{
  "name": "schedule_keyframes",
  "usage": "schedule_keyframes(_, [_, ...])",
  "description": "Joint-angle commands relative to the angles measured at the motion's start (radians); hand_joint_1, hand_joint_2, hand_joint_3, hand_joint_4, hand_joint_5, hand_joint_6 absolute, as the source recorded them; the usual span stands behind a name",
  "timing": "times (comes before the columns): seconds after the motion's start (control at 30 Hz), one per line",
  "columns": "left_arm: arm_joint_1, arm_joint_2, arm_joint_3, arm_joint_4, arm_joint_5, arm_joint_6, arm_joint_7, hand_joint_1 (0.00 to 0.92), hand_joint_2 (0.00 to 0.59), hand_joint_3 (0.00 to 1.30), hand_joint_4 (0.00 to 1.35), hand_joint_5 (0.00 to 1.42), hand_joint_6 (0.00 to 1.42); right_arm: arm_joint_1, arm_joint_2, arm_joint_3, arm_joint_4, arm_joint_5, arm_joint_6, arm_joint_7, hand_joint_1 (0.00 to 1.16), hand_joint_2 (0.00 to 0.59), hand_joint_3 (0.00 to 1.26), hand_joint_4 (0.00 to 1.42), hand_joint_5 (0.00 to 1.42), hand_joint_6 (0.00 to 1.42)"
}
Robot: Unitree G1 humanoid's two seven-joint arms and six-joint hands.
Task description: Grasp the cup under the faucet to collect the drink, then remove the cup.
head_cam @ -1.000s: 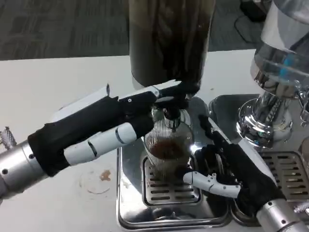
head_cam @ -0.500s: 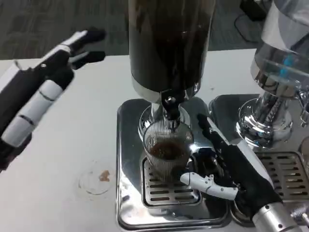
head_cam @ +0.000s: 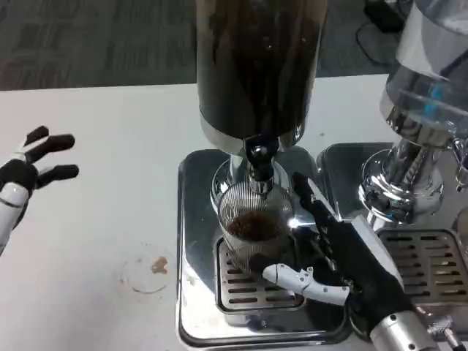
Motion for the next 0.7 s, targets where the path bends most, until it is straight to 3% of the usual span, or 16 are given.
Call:
schedule_keyframes(0.03, [0.003,0.045,-0.011,0.149,0.113,-0.117,-0.001,0.000,0.252,0.27,0.01,0.25,0.08,-0.011,0.023,0.018,0.047,-0.018,-0.038,-0.034,0.77,0.113,0.00,0.00,0.00,0.21])
schedule_keyframes(0.3, [-0.032,0.067,-0.011,0.262,0.096,-0.128,-0.012,0.000,0.256,0.29,0.01,0.26,0.07,-0.030,0.037,0.055,0.094,-0.062,-0.072,-0.077,0.78,0.114,0.00,0.00,0.00,0.19])
schedule_keyframes(0.7, [0.000,0.085,0.010,0.240,0.075,-0.101,-0.030,0.000,0.254,0.30,0.06,0.29,0.07,-0.021,0.089,0.094,0.128,-0.109,-0.082,-0.159,0.78,0.114,0.00,0.00,0.00,0.15])
